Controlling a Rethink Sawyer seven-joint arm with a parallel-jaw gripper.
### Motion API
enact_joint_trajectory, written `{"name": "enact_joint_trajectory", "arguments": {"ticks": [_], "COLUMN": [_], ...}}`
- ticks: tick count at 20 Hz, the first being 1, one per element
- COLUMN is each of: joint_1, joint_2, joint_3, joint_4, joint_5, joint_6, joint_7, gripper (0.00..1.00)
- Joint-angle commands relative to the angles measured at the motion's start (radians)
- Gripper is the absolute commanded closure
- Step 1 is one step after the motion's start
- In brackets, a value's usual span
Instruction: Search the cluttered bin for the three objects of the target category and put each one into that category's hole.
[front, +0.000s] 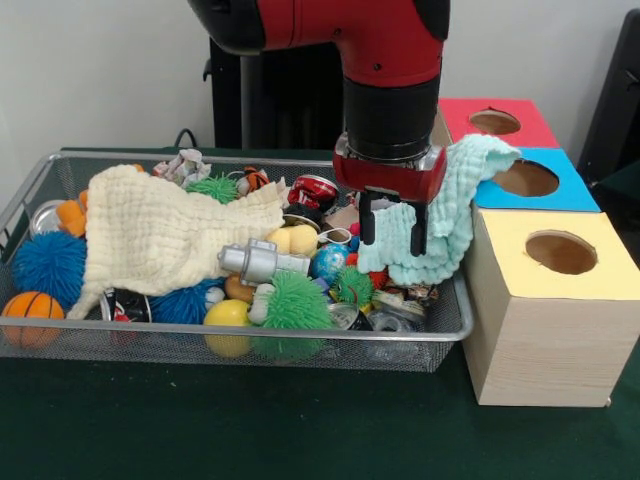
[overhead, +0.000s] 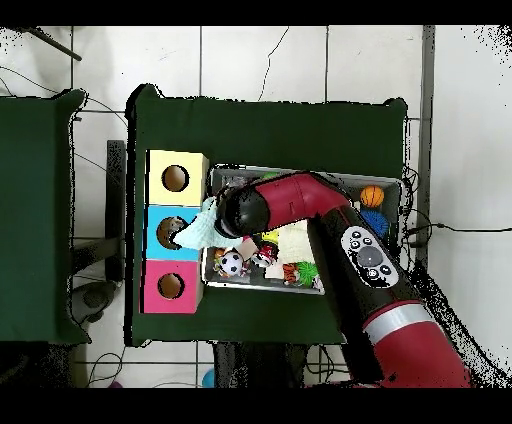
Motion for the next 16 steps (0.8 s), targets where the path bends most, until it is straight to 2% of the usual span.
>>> {"name": "enact_joint_trajectory", "arguments": {"ticks": [1,9,16], "joint_1": [0.042,0.109,0.146], "joint_2": [0.064,0.096,0.113], "joint_3": [-0.111,-0.191,-0.237], "joint_4": [-0.026,-0.023,-0.012], "joint_5": [-0.039,-0.037,-0.007], "joint_6": [-0.074,-0.142,-0.191], "joint_7": [0.076,0.114,0.116], "gripper": [0.0,0.0,0.0]}}
